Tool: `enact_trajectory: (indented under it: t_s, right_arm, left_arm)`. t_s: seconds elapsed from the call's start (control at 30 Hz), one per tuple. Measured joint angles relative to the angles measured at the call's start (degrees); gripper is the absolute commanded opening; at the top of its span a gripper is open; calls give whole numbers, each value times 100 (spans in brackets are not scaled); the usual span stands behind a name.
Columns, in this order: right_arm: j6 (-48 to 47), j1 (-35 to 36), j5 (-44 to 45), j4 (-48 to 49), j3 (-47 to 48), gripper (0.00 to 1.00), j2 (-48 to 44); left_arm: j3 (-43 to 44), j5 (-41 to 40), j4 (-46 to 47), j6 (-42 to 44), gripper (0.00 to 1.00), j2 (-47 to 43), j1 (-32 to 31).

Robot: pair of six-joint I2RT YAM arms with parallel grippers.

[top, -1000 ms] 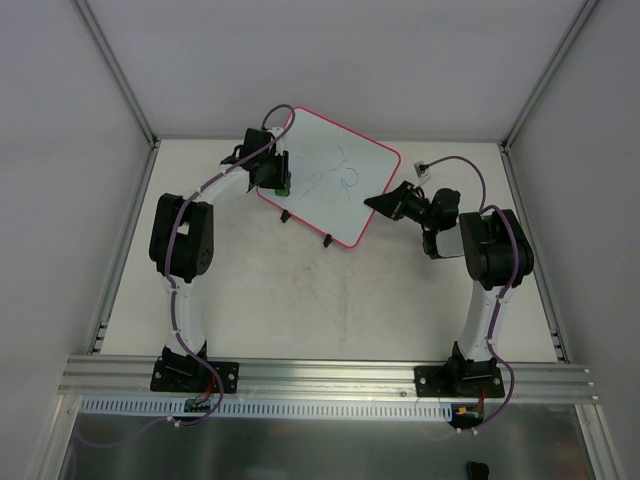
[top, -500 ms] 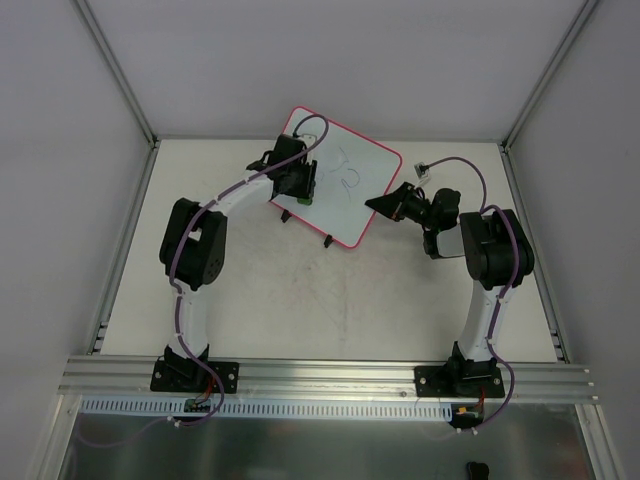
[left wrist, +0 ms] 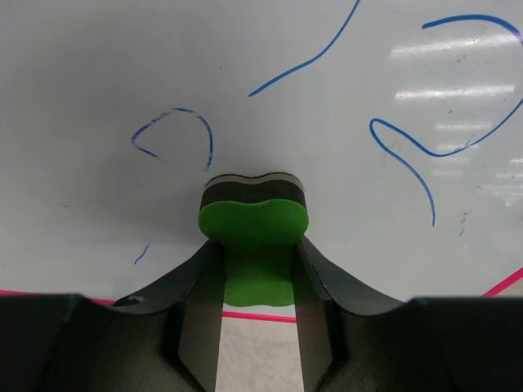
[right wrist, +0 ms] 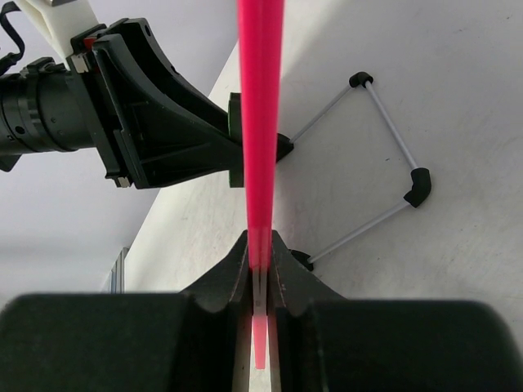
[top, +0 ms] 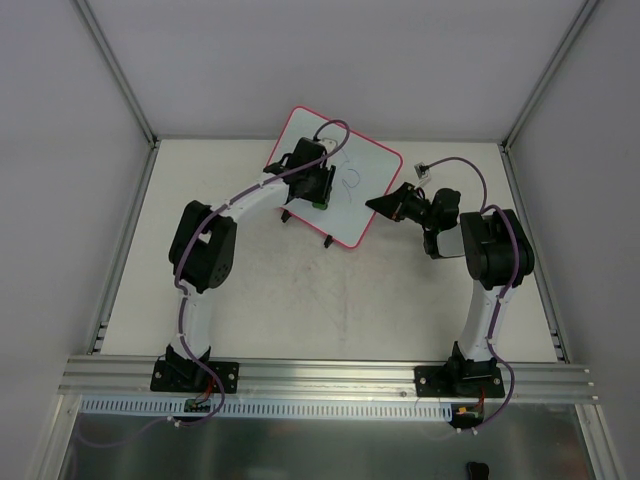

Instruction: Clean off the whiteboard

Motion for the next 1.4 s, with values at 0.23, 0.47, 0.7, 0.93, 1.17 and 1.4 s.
enact_trajectory:
  t_s: [0.23, 0.47, 0.7, 0.93, 1.17, 1.4]
  right_arm:
    - [-13, 0, 0, -2, 0, 0, 0]
    - [-17, 4, -2, 2, 0, 0, 0]
    - [2, 20, -15, 39, 0, 0, 0]
    - [11, 33, -28, 70, 0, 0, 0]
    - [11, 39, -35, 98, 0, 0, 0]
    - [13, 44, -52, 129, 0, 0, -2]
  left_arm:
    - [9, -87, -4, -42, 0, 4, -33]
    - [-243, 343, 258, -203, 0, -96, 245]
    - [-562, 505, 415, -518, 0, -166, 800]
    - [-925, 321, 651, -885, 0, -269, 1119]
    - [-1191, 160, 800, -1169, 0, -341, 1279]
    - [-1478, -26, 1060, -1388, 0, -442, 1270]
